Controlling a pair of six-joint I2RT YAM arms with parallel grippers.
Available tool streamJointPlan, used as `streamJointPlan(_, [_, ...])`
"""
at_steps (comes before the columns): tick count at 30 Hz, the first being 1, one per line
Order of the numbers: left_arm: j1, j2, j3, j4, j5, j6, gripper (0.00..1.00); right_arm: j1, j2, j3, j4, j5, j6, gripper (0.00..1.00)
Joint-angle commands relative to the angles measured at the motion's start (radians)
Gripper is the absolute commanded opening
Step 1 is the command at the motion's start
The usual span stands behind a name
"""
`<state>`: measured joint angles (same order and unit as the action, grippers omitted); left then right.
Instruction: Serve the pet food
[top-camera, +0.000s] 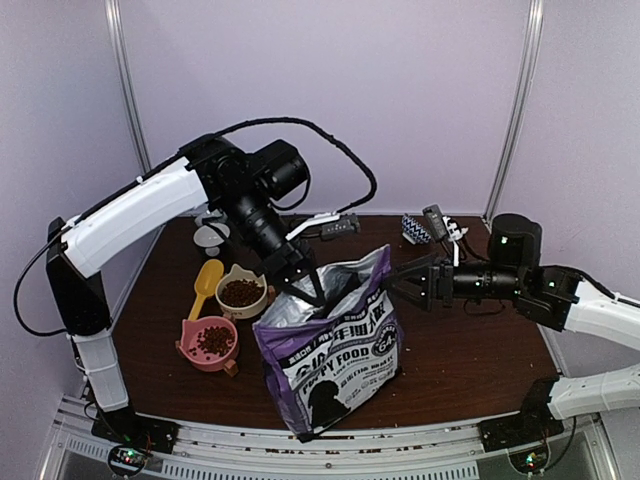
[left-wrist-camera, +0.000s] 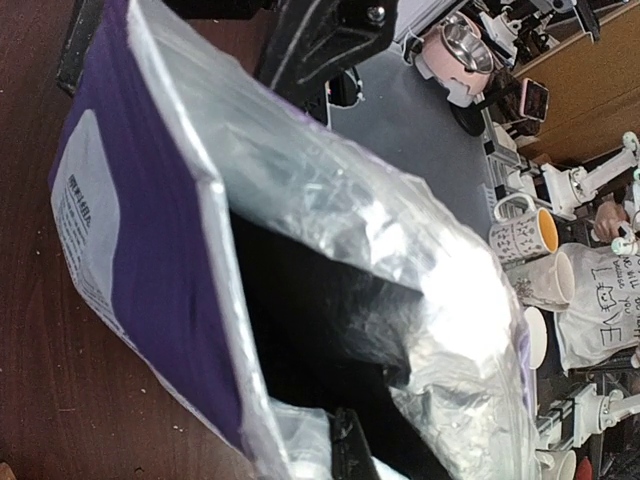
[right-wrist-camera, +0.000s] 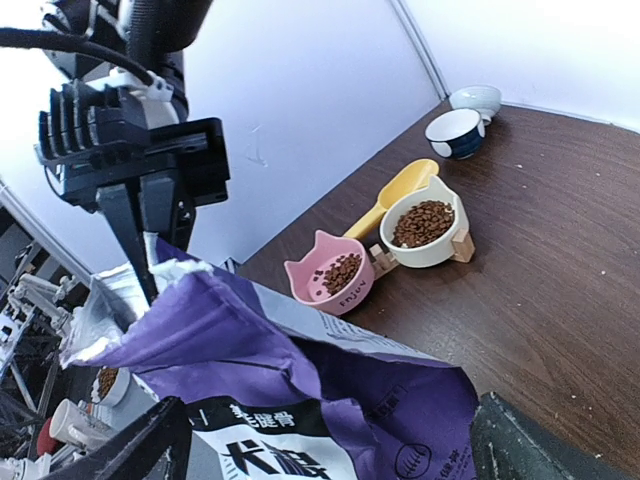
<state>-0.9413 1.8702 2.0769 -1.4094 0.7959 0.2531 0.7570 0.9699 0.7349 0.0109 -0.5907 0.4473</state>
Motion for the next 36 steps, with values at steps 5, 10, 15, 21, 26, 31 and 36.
streamJointPlan(5, [-0.035,-0.051,0.116,0.029,0.163,0.1,0.0,0.004,0.009,0.068,-0.046,-0.136,-0.168,0.98])
streamJointPlan(10, [-0.06,-0.051,0.117,0.002,0.152,0.112,0.0,0.006,0.022,0.063,0.016,-0.138,-0.233,0.98])
streamJointPlan(15, [-0.065,-0.052,0.119,0.0,0.147,0.112,0.0,0.028,0.054,0.118,0.0,-0.22,-0.301,0.98])
streamJointPlan(21, [-0.066,-0.048,0.121,0.0,0.149,0.112,0.0,0.072,0.103,0.165,-0.044,-0.305,-0.331,0.93])
streamJointPlan(26, [-0.067,-0.045,0.125,-0.002,0.148,0.111,0.0,0.096,0.119,0.174,-0.04,-0.312,-0.325,0.57])
streamJointPlan(31, [-0.067,-0.05,0.129,0.023,0.091,0.072,0.04,0.097,0.098,0.176,-0.023,-0.327,-0.287,0.04])
streamJointPlan(36, [-0.067,-0.122,0.025,0.147,0.006,-0.019,0.57,0.096,0.007,0.106,0.052,-0.227,-0.226,0.0])
